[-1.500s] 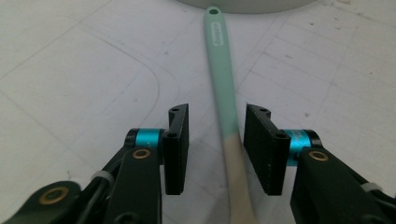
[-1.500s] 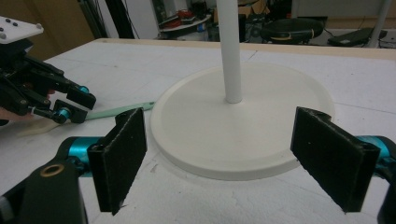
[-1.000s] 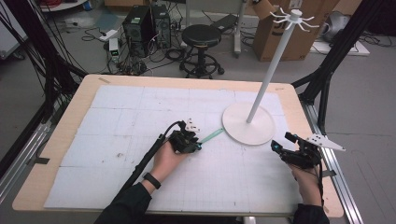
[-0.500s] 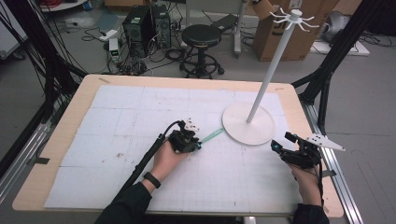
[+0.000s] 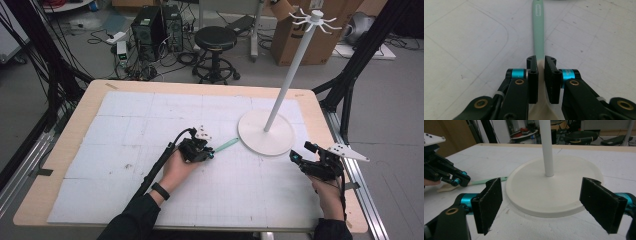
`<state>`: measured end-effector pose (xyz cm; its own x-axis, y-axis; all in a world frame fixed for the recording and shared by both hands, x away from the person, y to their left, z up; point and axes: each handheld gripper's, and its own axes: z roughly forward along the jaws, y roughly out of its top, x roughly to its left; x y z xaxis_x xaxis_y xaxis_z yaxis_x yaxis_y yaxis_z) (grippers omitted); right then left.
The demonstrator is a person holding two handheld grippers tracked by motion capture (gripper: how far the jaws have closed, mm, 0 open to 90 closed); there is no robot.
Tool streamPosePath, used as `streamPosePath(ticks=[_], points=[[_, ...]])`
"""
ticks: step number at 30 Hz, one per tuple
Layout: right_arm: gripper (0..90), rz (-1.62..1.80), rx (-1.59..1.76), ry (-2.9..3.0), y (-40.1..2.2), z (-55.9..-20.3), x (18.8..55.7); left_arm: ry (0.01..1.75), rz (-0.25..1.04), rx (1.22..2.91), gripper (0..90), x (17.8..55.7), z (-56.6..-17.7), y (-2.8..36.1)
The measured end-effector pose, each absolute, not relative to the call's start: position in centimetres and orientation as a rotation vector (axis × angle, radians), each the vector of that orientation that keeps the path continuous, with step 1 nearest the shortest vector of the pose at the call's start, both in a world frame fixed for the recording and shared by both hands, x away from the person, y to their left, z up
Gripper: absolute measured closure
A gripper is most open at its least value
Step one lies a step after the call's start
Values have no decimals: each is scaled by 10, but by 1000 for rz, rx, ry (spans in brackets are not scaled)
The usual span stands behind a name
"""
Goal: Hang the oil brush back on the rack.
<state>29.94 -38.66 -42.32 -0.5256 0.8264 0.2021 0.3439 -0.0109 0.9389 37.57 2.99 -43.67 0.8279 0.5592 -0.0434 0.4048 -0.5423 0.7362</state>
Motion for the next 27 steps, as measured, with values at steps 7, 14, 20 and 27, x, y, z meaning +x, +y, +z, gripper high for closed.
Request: streamPosePath(ticks=[7,14,20,27], points=[[177,1562,1214,1848,-388,-421,295,672,233,2172,823,371,-427,33],[177,1555,1230,1838,-392,-423,297,651,226,2036,823,369,-401,46],[178,1554,1239,1835,-392,-423,298,641,210,1948,823,370,-375,57],[178,1562,1239,1827,-393,-423,299,608,187,1879,822,374,-339,61]])
